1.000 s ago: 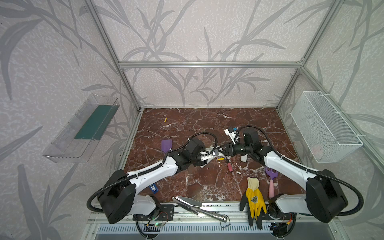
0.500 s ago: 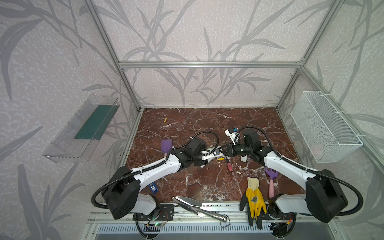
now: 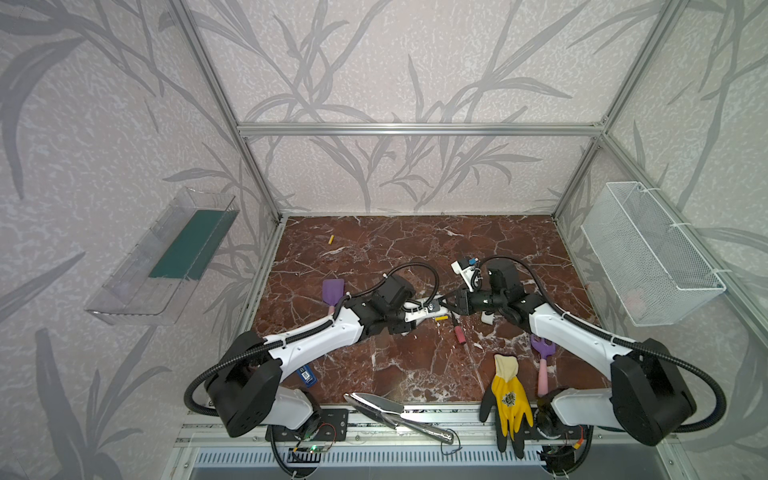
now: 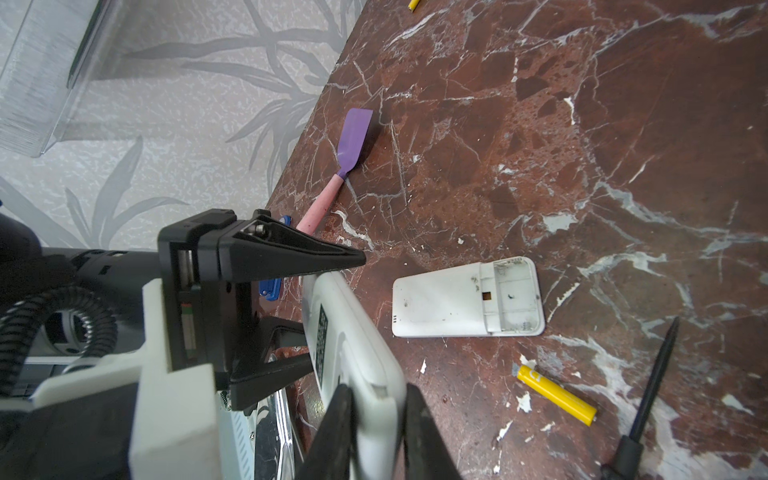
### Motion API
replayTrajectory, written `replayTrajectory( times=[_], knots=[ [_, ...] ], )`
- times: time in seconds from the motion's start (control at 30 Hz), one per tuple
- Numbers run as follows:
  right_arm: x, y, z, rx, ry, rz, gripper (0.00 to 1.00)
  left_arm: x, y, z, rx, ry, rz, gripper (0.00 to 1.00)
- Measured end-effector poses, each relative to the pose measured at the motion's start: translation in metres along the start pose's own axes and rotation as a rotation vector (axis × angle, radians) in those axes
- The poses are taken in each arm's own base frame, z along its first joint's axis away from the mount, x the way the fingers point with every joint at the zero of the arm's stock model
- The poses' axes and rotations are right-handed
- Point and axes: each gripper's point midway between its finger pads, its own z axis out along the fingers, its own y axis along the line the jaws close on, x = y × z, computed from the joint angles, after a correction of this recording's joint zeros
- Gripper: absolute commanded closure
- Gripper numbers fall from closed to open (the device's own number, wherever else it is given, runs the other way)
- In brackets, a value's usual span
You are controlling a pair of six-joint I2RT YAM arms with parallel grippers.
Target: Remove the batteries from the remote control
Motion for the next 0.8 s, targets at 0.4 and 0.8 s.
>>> replayTrajectory(
  times=[0.4, 0.8],
  knots=[
    [-0.002, -0.001, -0.007, 0.02, -0.029, 0.014, 0.8, -0.007, -0.001, 0.004, 0.039, -0.019, -0.05, 1.0],
    [-0.006, -0.006, -0.01, 0.059, -0.053, 0.015, 0.77, -0.011, -0.002, 0.009, 0.075, -0.024, -0.103, 1.0]
  ],
)
